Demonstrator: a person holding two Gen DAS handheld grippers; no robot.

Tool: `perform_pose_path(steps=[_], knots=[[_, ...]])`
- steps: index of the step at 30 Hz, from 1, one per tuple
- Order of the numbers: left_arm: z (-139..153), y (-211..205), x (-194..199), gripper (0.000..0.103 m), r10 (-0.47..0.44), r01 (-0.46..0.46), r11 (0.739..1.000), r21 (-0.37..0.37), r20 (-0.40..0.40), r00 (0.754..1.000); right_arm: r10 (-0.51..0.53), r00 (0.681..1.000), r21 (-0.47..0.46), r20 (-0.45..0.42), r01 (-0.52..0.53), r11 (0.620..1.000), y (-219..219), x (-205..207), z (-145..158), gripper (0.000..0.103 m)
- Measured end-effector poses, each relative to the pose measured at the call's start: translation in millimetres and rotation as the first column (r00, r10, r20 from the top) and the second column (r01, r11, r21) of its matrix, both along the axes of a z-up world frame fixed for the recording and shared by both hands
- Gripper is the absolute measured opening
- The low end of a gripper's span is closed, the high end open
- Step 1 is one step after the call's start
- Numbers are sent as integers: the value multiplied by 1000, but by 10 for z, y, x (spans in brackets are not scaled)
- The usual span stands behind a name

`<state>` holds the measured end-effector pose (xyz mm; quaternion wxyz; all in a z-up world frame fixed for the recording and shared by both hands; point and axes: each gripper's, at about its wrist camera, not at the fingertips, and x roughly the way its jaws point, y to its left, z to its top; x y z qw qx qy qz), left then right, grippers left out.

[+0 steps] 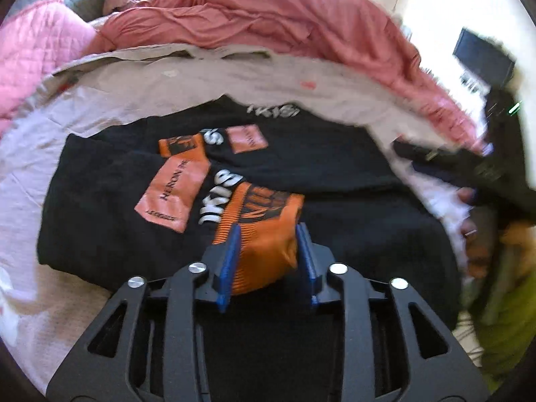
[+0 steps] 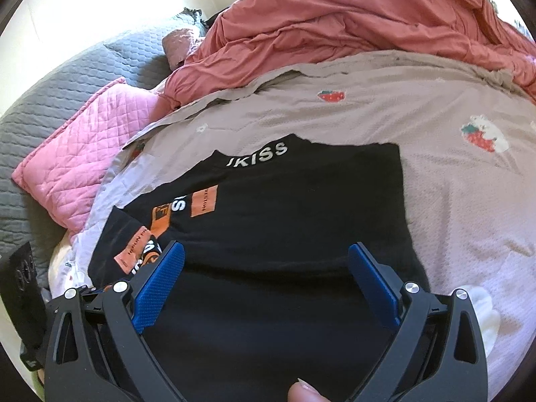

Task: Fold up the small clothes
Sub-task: 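Carry the cuff across the shirt back toward the right gripper, then grasp the cuff with the right gripper while the left gripper releases it, then lay the cuff onto the shirt back with the right gripper and open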

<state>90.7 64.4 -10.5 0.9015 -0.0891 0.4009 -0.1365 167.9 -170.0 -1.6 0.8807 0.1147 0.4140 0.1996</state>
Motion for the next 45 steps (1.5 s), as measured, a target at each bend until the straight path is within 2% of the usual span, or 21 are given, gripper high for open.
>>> perform_pose_path(steps=[3, 6, 9, 14, 15, 16, 19, 20, 21, 22, 24, 30, 34, 36, 40, 45], knots=[[153, 154, -83, 35, 29, -26, 998, -58, 56, 998, 32, 999, 18, -27, -31, 999, 125, -16, -31, 98], [237, 309, -113, 39, 123, -121, 992, -26, 93, 988, 79, 996, 21, -43, -78, 997, 308, -57, -61, 98], [233, 490, -101, 45, 247, -249, 968, 8, 103, 964, 153, 985, 20, -75, -151, 988, 594, -102, -146, 98], [257, 680, -98, 63, 362, -370, 928, 40, 138, 922, 213, 969, 12, -127, -213, 977, 977, -107, -302, 97], [263, 730, -117, 63, 377, -386, 922, 33, 143, 915, 221, 966, 12, -131, -222, 975, 1045, -107, -329, 88], [265, 761, -123, 63, 386, -394, 919, 24, 144, 911, 228, 964, 8, -141, -229, 973, 1125, -104, -364, 71], [267, 879, -143, 64, 416, -418, 908, -18, 139, 899, 251, 953, 11, -167, -253, 967, 1309, -119, -449, 49], [257, 901, -147, 64, 422, -423, 906, -22, 138, 896, 256, 953, 8, -160, -258, 966, 1349, -130, -451, 46], [251, 907, -148, 64, 427, -428, 903, -23, 137, 894, 256, 955, -4, -149, -260, 966, 1383, -143, -445, 34], [243, 920, -141, 64, 434, -436, 900, -21, 133, 891, 258, 957, -7, -135, -261, 965, 1403, -153, -429, 13], [236, 935, -144, 64, 445, -446, 895, -25, 130, 886, 289, 950, 38, -115, -287, 957, 1409, -158, -380, 11], [242, 983, -159, 65, 461, -459, 887, -46, 142, 876, 308, 951, 17, 33, -309, 951, 1278, -120, 6, 10], [226, 1017, -156, 65, 467, -464, 884, -55, 136, 874, 266, 954, -17, 142, -266, 964, 979, 60, 379, 10], [217, 1021, -150, 66, 468, -464, 884, -57, 131, 874, 233, 958, -43, 170, -229, 973, 806, 183, 497, 10], [200, 1003, -135, 66, 462, -459, 887, -50, 126, 878, 173, 969, -95, 178, -158, 983, 443, 422, 546, 10], [165, 946, -106, 66, 443, -444, 896, -19, 117, 889, 107, 984, -176, 146, -80, 981, 99, 641, 386, 5]])
